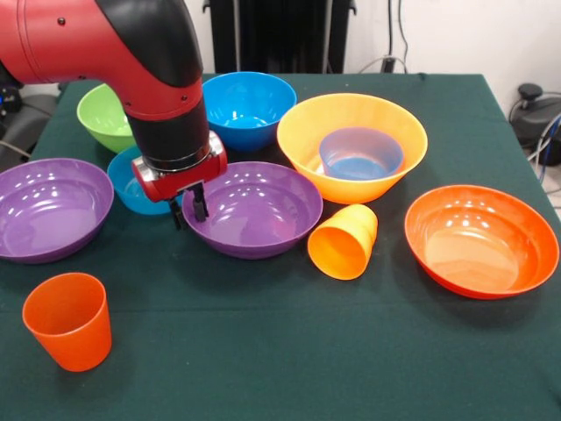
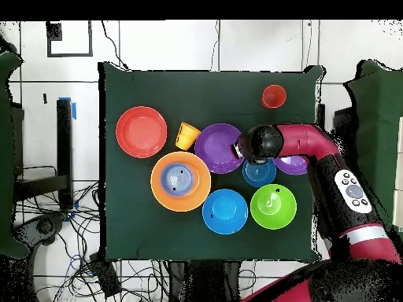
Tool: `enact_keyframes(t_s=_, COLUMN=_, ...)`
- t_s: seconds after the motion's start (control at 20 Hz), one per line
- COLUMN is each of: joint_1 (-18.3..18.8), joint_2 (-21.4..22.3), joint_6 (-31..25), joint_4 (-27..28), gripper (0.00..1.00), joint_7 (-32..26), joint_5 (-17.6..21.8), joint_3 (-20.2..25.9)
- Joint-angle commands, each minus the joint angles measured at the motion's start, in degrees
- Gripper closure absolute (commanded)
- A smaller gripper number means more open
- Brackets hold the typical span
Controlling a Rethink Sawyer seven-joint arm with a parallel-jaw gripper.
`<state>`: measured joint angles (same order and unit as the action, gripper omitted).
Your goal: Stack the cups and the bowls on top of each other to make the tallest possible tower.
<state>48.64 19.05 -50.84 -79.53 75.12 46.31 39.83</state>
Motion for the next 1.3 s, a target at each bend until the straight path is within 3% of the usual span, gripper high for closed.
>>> enact_keyframes(t_s=0.05, joint_1=-3.0, joint_2=0.9, joint_6=2.1, joint_4=1.6, gripper=1.0, joint_7=-10.1, joint_5=3.9, joint_3=-0.9)
enact_keyframes(t_s=0.45, joint_1=-5.2, joint_2=6.3, joint_6=-6.3, joint_4=4.2, gripper=1.0, joint_7=-11.6, joint_5=-0.3, joint_3=0.2)
enact_keyframes(t_s=1.3, joint_1=-5.9, joint_2=13.2, joint_6=-11.5, joint_4=1.3, gripper=1.0, joint_7=-12.7, joint_5=-2.4, joint_3=-0.6)
